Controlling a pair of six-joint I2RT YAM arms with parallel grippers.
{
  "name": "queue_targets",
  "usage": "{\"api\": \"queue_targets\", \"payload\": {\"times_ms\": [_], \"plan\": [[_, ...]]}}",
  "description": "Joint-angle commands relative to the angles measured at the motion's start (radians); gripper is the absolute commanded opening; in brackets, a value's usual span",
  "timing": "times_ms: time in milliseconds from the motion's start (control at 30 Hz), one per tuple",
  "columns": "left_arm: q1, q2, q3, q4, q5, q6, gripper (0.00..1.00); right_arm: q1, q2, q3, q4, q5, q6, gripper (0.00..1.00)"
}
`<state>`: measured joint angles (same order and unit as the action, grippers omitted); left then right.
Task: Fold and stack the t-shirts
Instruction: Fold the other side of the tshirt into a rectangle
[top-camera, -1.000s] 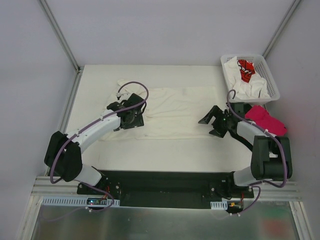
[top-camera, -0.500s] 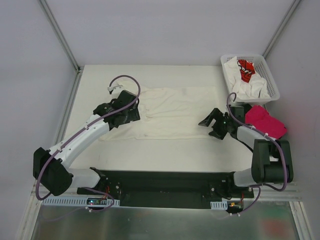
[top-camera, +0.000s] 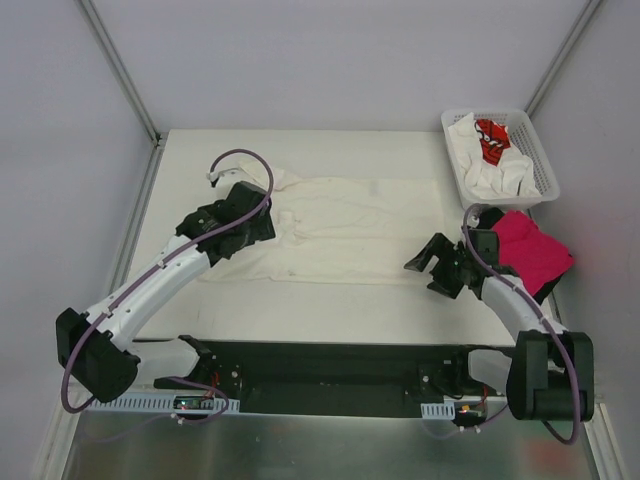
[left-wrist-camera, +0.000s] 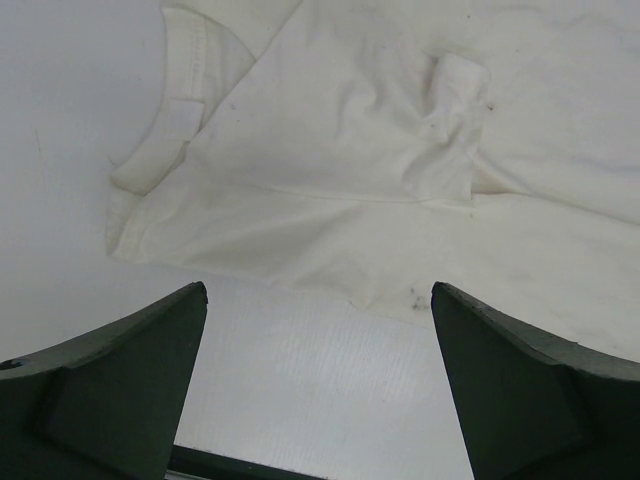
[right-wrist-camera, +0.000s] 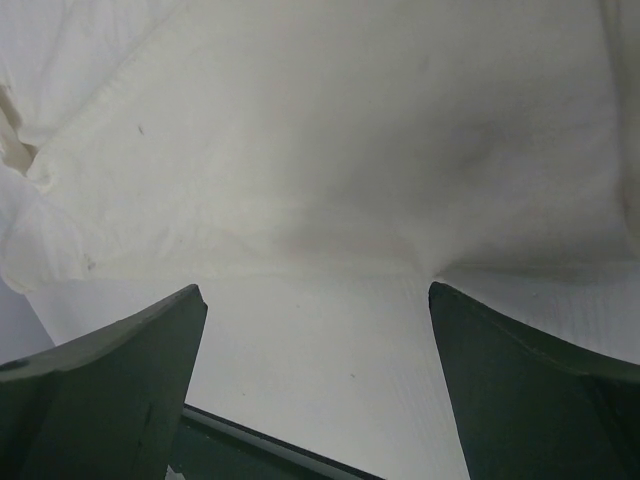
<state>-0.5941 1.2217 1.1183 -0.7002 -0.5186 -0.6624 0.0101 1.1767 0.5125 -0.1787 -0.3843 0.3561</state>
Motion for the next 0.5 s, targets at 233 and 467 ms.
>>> {"api": "queue_targets", "payload": {"times_ms": [233,467], "plan": [[0.008,0.163,0.046,0.017,-0.020,0.058,0.94,-0.009,-0.077,0.163,-0.070,0.024,-0.003,0.96],[0.060,0.317,0.081,0.309,0.250,0.201,0.92,-0.009,0.289,0.454,-0.023,-0.172,-0.048,0.97]]}}
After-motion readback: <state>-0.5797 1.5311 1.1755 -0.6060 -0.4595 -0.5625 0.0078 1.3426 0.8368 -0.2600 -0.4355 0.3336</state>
